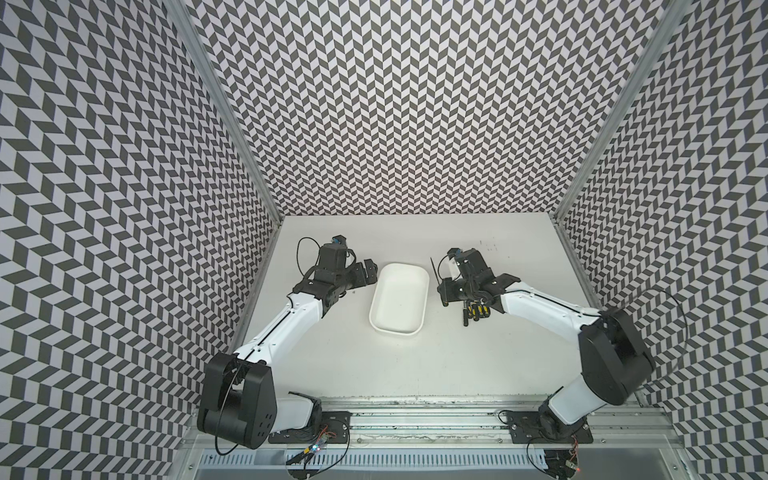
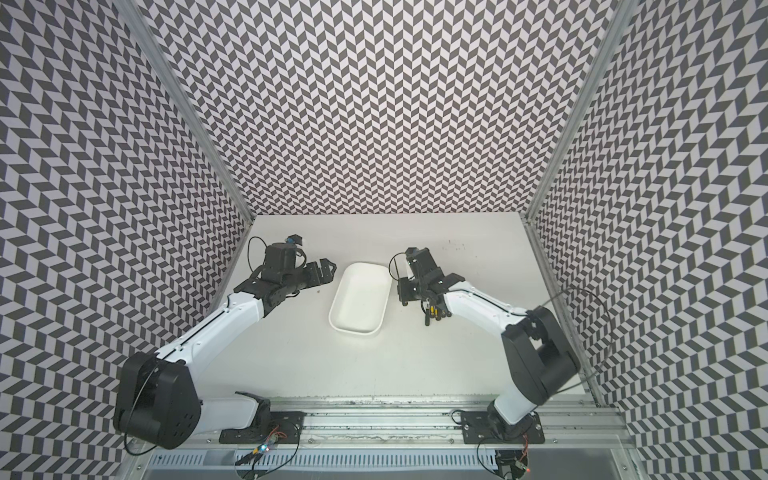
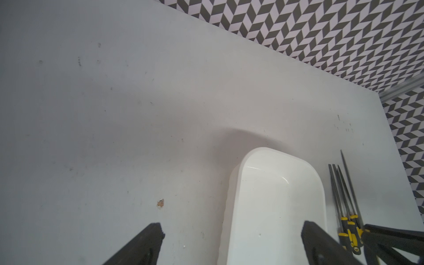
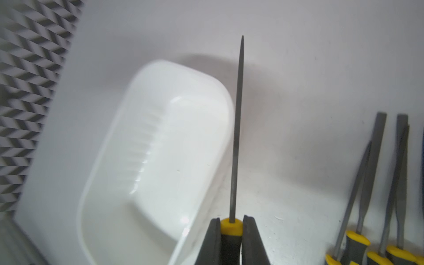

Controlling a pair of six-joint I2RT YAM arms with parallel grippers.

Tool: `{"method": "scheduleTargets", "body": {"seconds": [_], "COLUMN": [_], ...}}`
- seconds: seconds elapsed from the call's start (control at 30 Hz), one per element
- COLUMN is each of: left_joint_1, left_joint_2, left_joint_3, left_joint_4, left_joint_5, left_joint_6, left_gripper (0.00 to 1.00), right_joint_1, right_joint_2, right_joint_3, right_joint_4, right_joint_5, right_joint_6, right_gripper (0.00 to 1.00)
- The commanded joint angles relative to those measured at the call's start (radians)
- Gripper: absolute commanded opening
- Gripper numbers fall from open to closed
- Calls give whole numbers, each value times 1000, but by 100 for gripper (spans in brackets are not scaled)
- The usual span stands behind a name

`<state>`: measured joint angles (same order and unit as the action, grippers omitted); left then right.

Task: Put the file tool into the storage box
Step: Pick up the file tool from the center of the board, then place the file tool in the storage box.

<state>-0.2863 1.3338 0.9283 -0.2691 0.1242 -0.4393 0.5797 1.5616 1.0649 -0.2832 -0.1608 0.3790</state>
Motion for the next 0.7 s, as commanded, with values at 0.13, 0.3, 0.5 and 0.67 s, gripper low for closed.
{"method": "scheduleTargets", "body": {"seconds": [0.13, 0.3, 0.5, 0.67], "left_joint_1": [-80, -118, -135, -149], "left_joint_2": [26, 36, 70, 110], "left_joint_3": [33, 10, 6, 22], "left_joint_4": [134, 250, 278, 277], "left_joint_5": [172, 272, 285, 290], "left_joint_6": [-37, -101, -104, -114], "left_gripper": [100, 100, 99, 95], "right_joint_1": [2, 3, 5, 5], "right_joint_2": [-67, 3, 31, 34], "right_joint_3": [-2, 31, 64, 89], "right_joint_4": [165, 166, 187, 190], "right_joint_5": [-329, -386, -411, -405], "right_joint_6": [-24, -28, -11, -5], "right_gripper": [0, 0, 0, 0]}}
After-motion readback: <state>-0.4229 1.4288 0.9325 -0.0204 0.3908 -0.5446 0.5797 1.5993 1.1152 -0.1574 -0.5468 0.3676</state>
